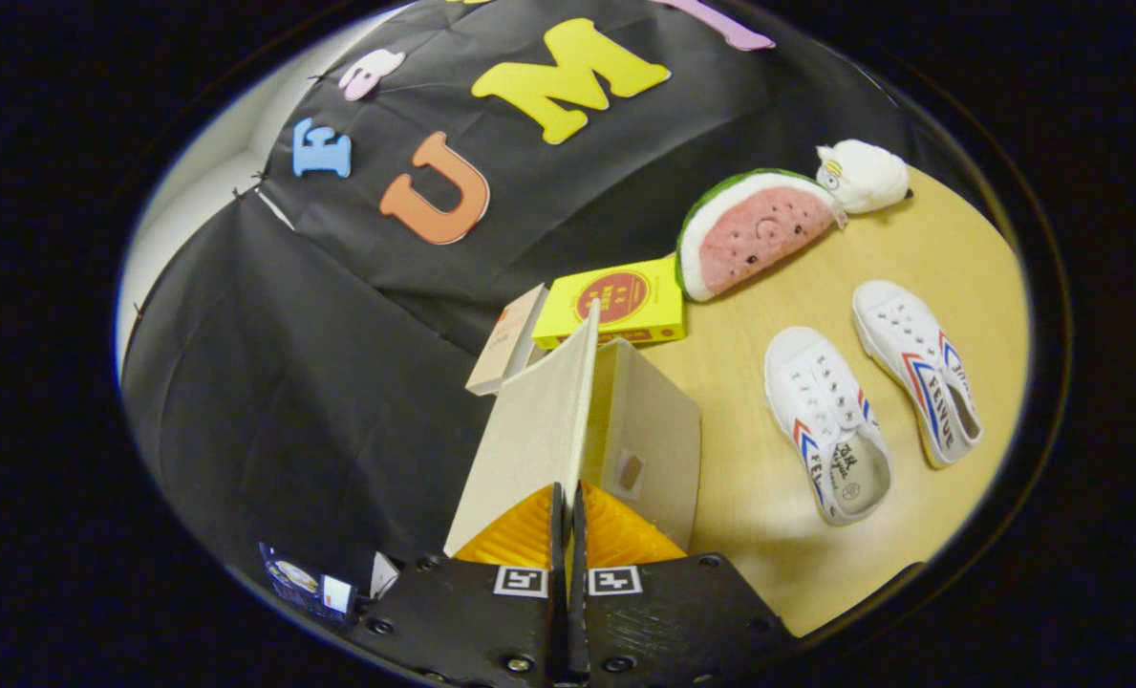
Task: Open the storage box then place both shoes into the box .Put the left shoe in first, then the right shoe, with the right side of both shoes facing outward in a uniform manner.
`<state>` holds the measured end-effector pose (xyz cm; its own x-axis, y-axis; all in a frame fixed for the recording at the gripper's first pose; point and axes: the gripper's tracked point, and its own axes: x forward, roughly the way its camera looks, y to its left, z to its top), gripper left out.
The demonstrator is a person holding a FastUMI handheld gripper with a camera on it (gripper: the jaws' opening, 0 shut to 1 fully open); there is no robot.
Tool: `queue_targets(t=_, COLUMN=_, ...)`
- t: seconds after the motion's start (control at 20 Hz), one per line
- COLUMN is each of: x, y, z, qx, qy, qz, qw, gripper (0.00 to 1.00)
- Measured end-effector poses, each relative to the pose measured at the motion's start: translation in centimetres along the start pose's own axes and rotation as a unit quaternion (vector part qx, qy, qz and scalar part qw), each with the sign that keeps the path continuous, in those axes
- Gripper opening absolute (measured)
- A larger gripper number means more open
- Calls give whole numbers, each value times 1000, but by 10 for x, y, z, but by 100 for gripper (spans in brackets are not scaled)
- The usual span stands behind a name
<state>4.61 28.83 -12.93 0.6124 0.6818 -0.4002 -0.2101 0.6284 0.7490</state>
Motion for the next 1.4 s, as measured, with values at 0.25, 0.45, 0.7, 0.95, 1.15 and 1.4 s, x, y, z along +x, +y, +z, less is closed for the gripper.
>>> queue_targets(t=0.25, x=-16, y=38, z=7, qx=-69, qy=0, qz=-25, qw=997, gripper=1)
queue_targets(t=0.45, x=-22, y=90, z=13, qx=-123, qy=-5, qz=-24, qw=992, gripper=1)
queue_targets(t=0.7, x=-7, y=147, z=10, qx=-187, qy=-7, qz=-15, qw=982, gripper=1)
queue_targets(t=0.95, x=13, y=194, z=12, qx=-232, qy=-13, qz=5, qw=973, gripper=1)
queue_targets(t=1.15, x=31, y=221, z=7, qx=-243, qy=-10, qz=26, qw=970, gripper=1)
queue_targets(t=1.4, x=56, y=264, z=-10, qx=-254, qy=4, qz=54, qw=966, gripper=1)
